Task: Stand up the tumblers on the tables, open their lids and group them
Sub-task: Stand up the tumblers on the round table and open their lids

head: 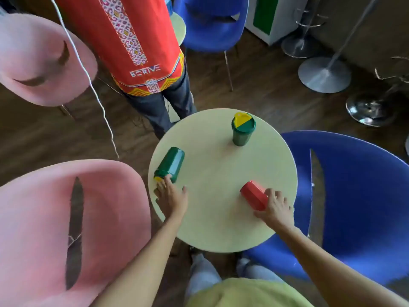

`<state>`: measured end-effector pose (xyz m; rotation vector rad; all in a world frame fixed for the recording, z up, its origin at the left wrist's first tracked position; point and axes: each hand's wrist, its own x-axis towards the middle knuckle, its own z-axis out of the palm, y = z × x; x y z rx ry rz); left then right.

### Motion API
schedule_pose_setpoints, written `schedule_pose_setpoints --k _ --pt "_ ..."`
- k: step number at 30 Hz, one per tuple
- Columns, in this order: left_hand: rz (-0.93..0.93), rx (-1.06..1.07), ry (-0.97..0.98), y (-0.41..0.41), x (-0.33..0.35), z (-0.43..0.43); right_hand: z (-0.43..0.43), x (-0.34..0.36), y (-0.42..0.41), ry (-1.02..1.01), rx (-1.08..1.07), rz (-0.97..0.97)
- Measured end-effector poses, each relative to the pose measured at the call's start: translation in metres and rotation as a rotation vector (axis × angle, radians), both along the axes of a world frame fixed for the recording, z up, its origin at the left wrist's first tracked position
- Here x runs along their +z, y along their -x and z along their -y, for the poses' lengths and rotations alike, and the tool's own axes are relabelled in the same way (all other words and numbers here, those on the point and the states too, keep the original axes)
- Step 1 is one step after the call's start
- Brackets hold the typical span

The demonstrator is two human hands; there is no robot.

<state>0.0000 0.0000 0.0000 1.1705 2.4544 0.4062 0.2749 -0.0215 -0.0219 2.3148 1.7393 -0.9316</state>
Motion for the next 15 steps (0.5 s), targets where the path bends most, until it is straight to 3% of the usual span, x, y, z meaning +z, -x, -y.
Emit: schedule_pose_setpoints --k 4,15 --pt "0.035 0.100 0.012 0.045 -0.009 -0.030 0.004 -0.009 0.010 -0.019 -0.073 0.097" --pt "0.162 -0.007 0.246 0.082 -0.044 -0.082 0.008 -0.034 0.014 -0.083 -0.139 0.165"
